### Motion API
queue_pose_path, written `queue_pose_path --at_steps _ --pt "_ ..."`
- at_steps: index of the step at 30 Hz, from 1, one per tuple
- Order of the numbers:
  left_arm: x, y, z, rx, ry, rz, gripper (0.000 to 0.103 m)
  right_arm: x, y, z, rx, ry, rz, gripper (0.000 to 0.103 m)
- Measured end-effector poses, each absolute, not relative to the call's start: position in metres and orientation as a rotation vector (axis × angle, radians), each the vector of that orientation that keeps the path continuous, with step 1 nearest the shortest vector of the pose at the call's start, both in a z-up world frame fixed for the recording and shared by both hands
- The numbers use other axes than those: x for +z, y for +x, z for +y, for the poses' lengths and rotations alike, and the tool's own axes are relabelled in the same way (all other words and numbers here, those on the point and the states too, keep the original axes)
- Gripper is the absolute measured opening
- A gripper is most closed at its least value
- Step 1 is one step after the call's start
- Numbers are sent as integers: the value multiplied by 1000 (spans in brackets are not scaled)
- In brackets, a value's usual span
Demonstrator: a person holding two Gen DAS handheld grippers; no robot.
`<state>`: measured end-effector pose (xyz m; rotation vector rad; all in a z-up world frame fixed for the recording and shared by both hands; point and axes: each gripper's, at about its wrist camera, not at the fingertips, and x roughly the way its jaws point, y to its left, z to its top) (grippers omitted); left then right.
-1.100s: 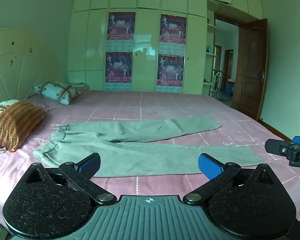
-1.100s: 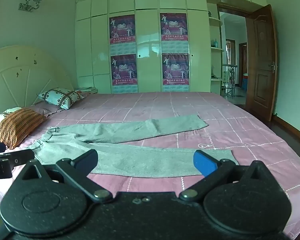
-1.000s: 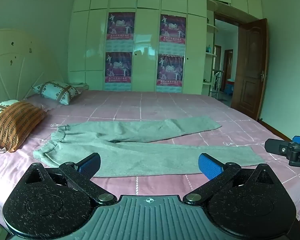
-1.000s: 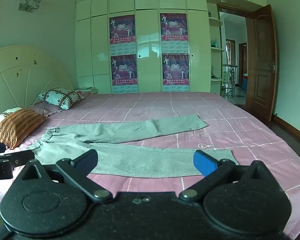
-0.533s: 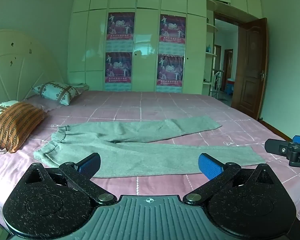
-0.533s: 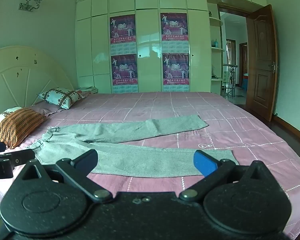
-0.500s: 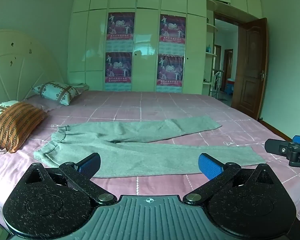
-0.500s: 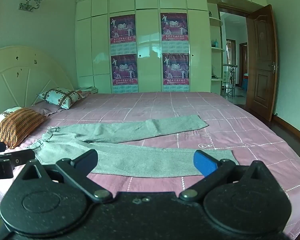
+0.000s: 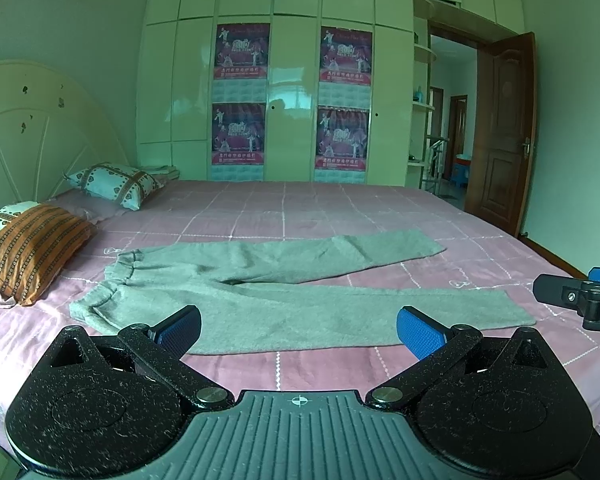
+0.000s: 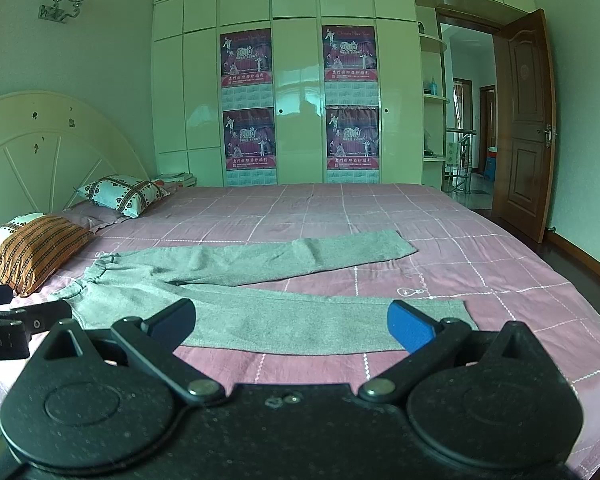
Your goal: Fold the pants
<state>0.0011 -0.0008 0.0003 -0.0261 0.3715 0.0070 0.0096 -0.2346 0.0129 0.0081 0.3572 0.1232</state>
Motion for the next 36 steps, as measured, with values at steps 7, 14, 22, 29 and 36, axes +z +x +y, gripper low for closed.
queue_pose_path --at_steps 7,14,22,29,36 --pt "0 2 -1 7 -28 374 103 13 9 -235 123 7 362 97" --pt "-1 4 -1 9 -22 380 103 13 9 -235 124 6 363 97" --pt "-1 5 -1 9 -22 380 103 13 11 -236 124 6 364 97" --pt "-1 6 -2 8 -24 377 103 13 10 -234 123 6 362 97" --pt "-1 5 -2 7 -24 378 103 13 10 -234 122 4 362 97"
